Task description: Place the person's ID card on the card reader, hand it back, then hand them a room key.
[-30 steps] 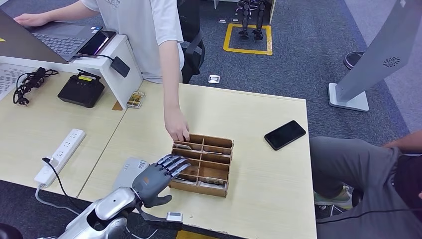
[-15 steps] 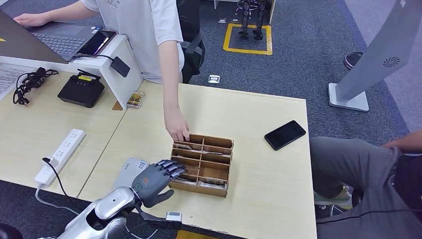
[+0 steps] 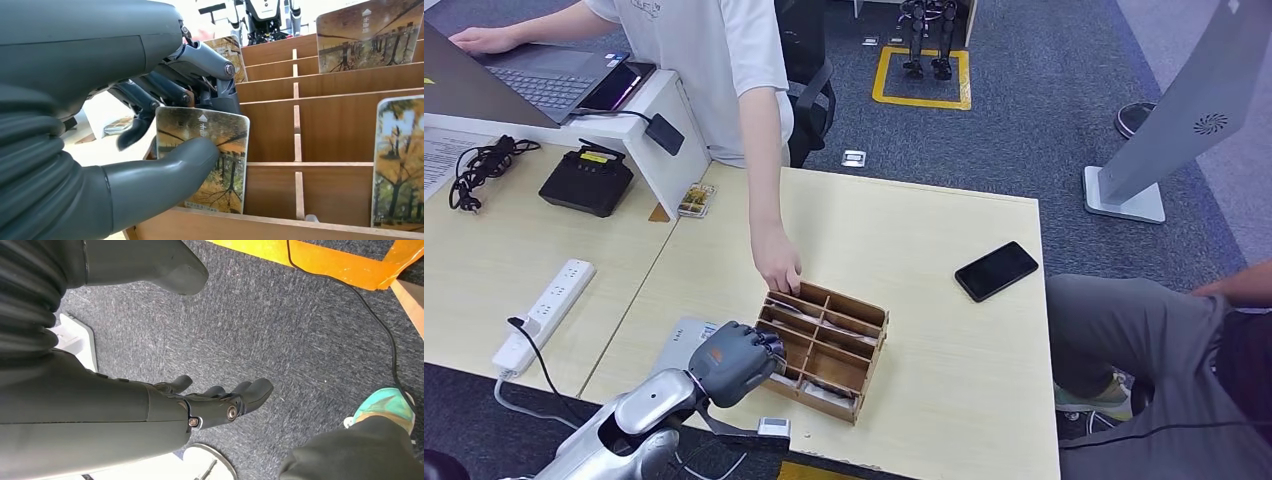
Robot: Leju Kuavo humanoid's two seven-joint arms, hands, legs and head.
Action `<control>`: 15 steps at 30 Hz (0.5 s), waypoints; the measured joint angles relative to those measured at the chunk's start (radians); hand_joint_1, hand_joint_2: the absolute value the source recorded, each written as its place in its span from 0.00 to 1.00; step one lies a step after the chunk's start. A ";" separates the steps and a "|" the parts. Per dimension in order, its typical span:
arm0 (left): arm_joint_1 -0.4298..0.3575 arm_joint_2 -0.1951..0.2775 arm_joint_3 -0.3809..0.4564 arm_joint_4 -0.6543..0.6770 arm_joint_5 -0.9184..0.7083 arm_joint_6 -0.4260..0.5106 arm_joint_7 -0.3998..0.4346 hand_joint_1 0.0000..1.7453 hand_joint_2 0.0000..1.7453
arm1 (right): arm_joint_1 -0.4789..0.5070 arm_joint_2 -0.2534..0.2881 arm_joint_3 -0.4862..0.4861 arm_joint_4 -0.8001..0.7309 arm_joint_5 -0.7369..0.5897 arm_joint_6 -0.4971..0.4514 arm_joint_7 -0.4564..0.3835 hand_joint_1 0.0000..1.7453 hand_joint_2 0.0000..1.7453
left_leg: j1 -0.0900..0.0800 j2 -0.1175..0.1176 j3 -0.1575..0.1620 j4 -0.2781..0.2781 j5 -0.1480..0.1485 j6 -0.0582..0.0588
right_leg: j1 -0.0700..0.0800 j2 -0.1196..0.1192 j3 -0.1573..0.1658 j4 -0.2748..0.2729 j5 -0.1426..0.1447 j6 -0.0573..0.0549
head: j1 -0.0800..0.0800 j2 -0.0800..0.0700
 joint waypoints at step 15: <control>0.022 0.002 0.039 -0.004 0.029 0.013 -0.024 1.00 1.00 | -0.001 0.001 -0.008 -0.003 0.021 -0.001 -0.003 0.00 1.00 | 0.000 0.000 0.000 0.000 0.000 0.000 | 0.000 0.000 0.000 0.000 0.000 0.000 | 0.000 0.000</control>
